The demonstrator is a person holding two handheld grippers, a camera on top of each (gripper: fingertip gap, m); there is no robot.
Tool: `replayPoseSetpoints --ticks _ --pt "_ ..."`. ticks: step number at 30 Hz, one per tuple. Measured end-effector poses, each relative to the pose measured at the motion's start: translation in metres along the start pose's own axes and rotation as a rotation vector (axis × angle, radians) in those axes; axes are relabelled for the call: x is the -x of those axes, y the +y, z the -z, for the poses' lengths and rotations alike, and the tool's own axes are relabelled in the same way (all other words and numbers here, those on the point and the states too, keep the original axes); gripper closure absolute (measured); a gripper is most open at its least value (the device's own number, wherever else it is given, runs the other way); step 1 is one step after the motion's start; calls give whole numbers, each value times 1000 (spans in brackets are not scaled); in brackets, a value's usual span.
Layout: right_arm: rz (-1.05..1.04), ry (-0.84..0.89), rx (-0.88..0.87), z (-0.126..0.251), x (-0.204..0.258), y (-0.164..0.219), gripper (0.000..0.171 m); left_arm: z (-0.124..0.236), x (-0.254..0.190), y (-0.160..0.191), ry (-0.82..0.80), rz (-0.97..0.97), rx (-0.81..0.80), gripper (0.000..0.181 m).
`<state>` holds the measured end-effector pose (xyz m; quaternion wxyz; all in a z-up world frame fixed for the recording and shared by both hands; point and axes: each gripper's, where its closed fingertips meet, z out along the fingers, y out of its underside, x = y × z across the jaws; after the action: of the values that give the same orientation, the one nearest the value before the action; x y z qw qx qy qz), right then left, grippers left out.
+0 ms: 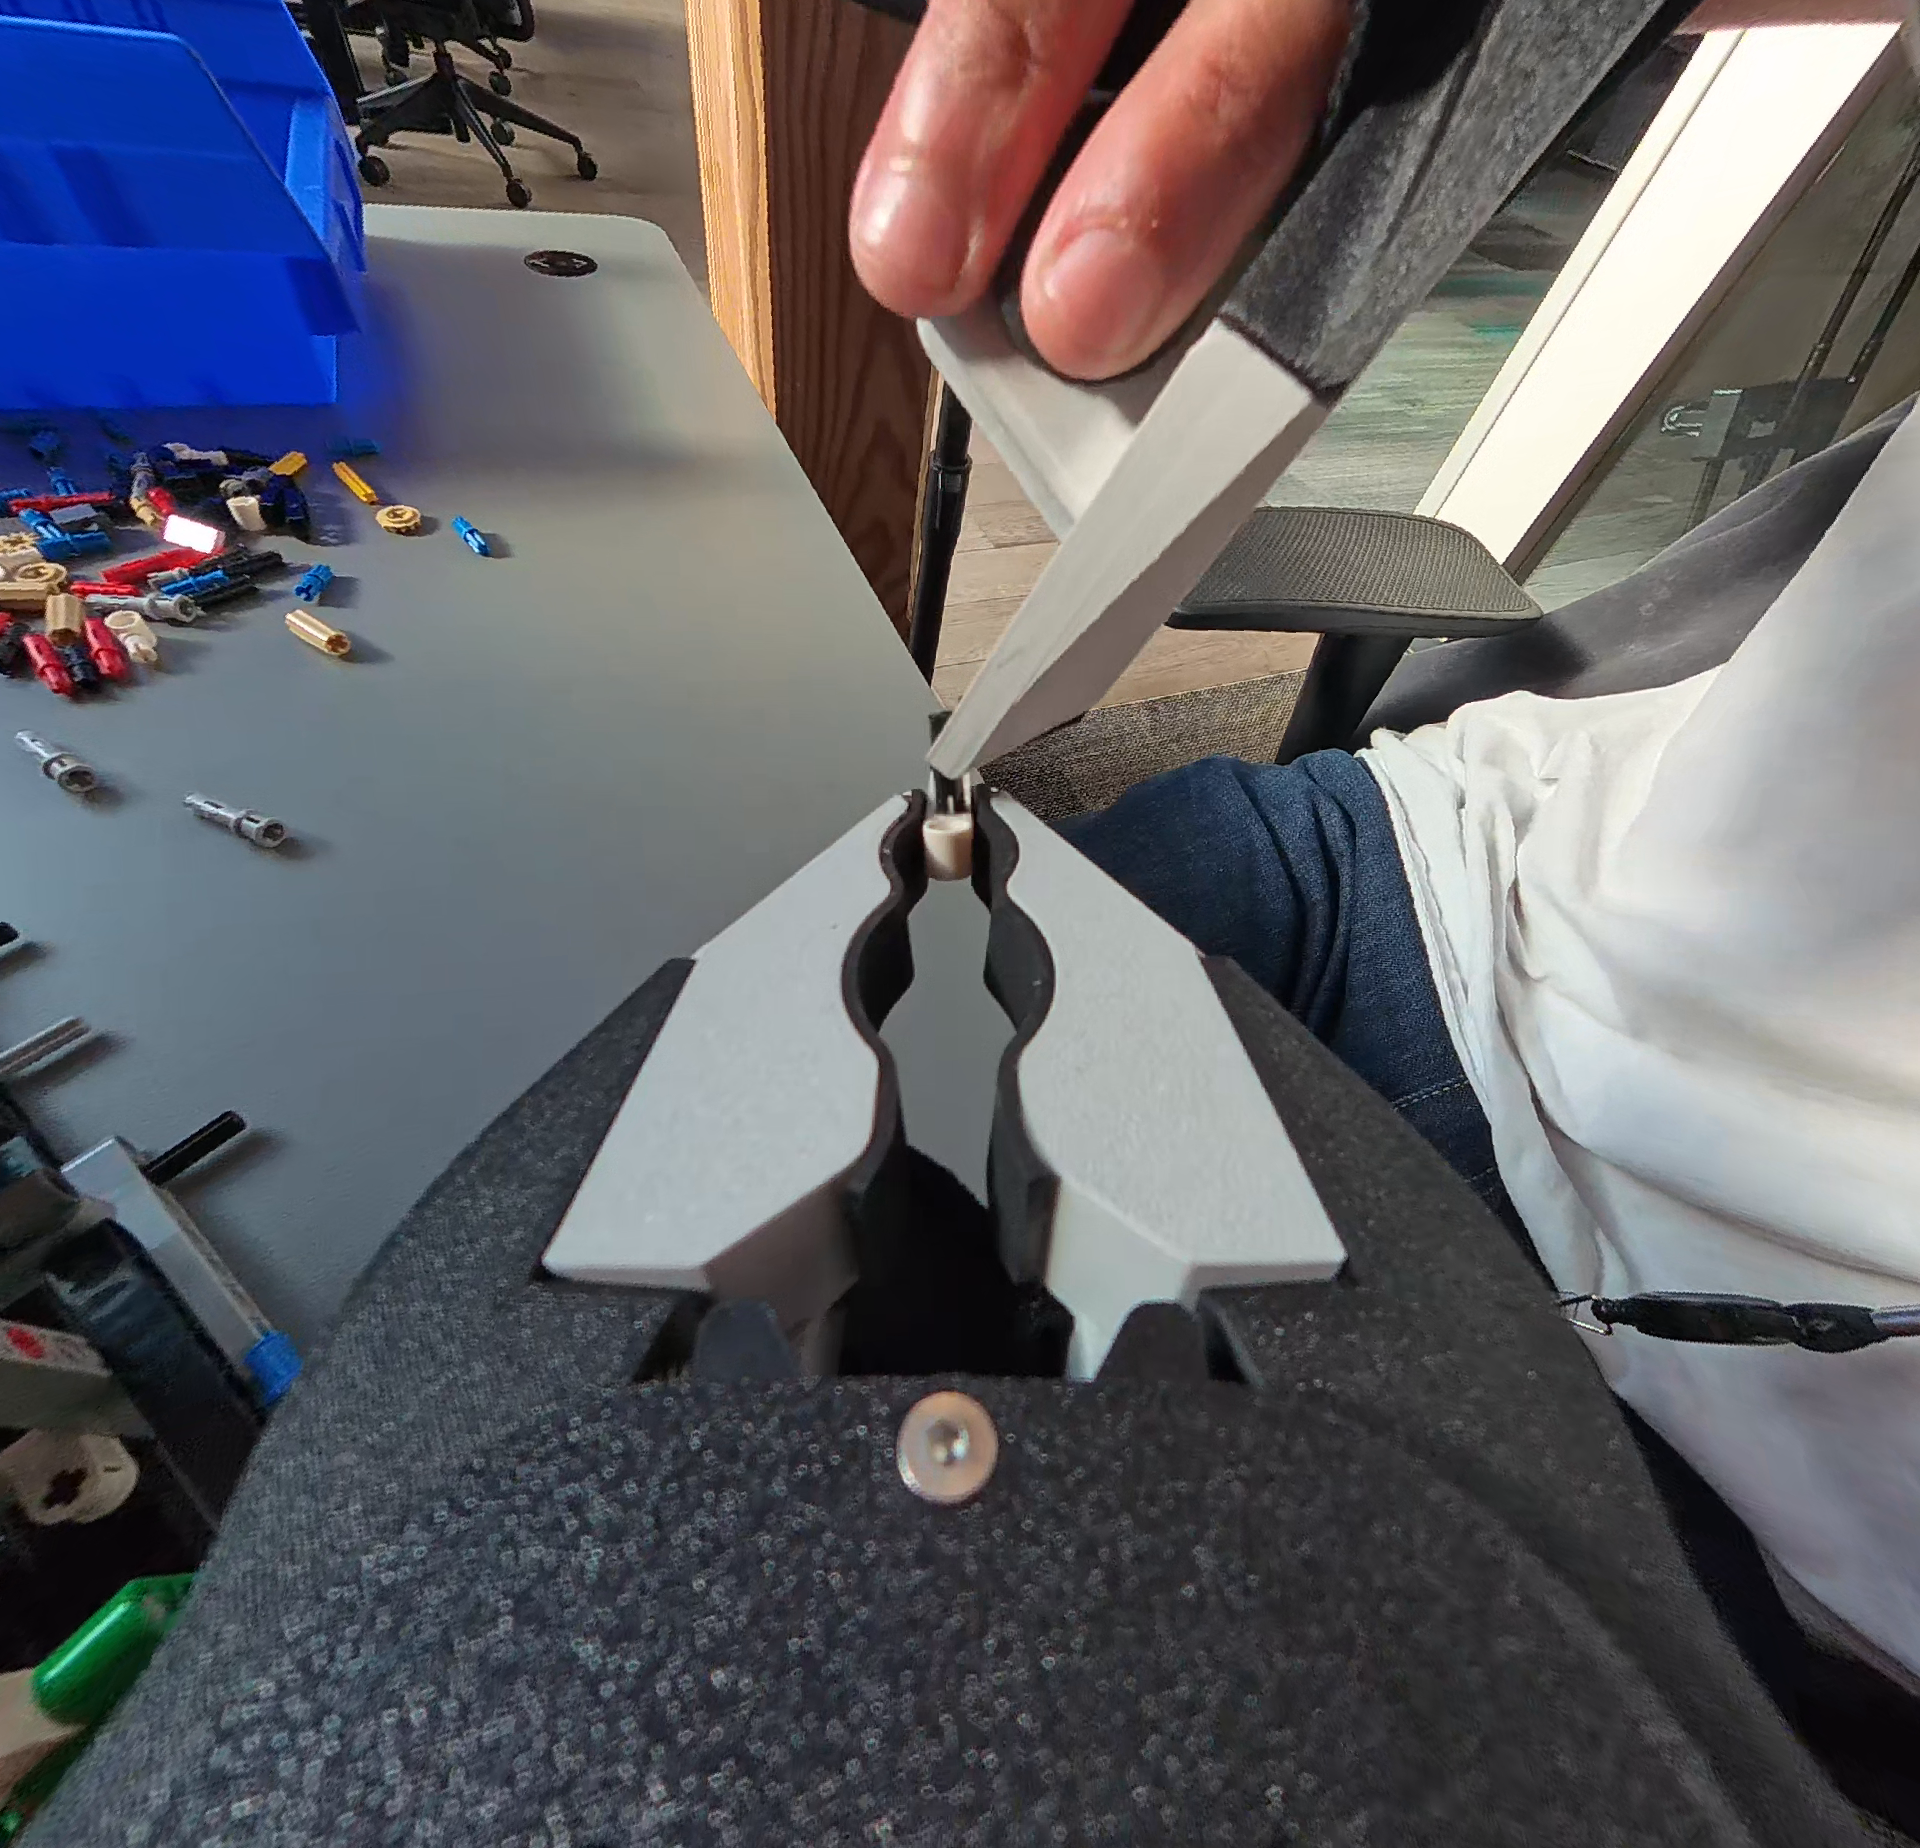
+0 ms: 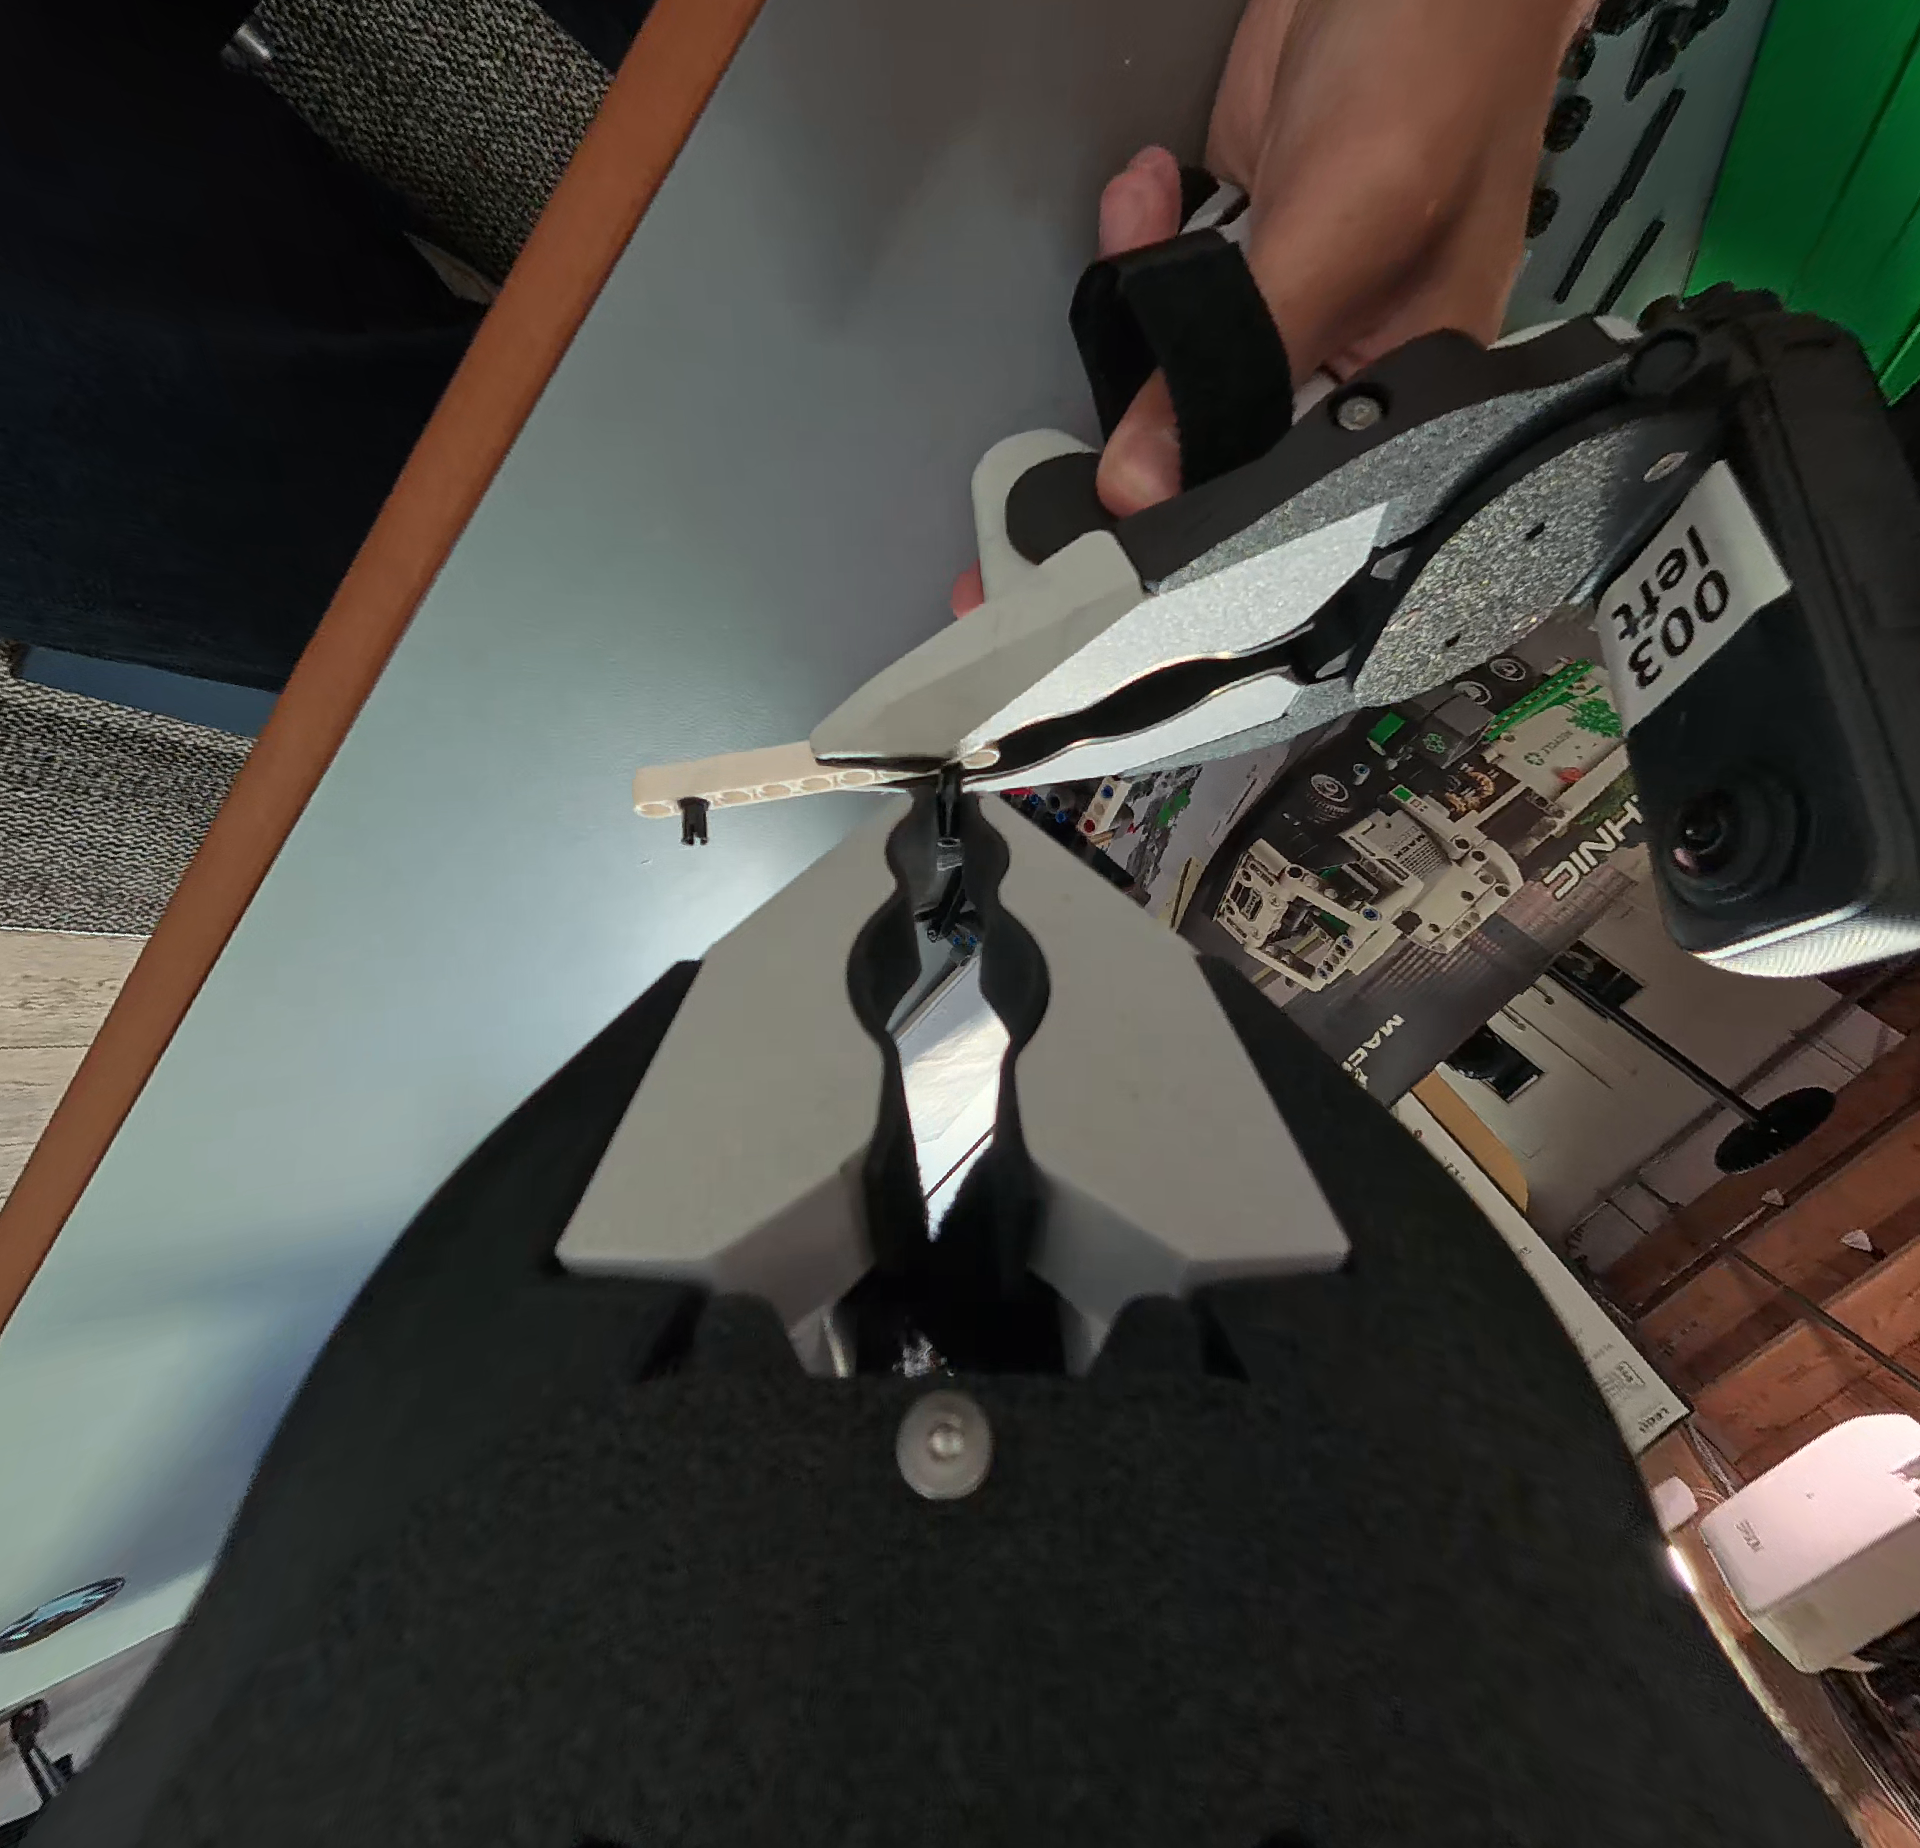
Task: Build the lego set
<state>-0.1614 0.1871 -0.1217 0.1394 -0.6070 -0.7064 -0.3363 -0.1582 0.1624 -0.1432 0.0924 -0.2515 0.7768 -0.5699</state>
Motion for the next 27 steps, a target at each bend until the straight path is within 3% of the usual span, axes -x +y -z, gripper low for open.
replayPoseSetpoints --ticks 1,11,17,19,22,25,27 --pt "1 -23 -7 0 3 -1 168 -1 -1 1 3 -5 6 175" --pt "52 -40 9 -5 9 -4 168 -5 -2 7 -21 -42 54 175" --pt "-114 -28 -14 -3 9 0 168 -3 -1 4 -28 -38 28 175" --pt "-284 -31 -17 1 12 10 168 0 0 1 -24 -23 4 175" --pt "-760 -178 -14 -12 51 39 168 2 2 -3 -21 -5 -20 175" --pt "-1241 -239 -208 -32 73 45 168 2 2 -3 -22 -7 -25 175" --pt "-1374 -195 -290 -43 76 54 168 2 2 -3 -21 -5 -24 175"
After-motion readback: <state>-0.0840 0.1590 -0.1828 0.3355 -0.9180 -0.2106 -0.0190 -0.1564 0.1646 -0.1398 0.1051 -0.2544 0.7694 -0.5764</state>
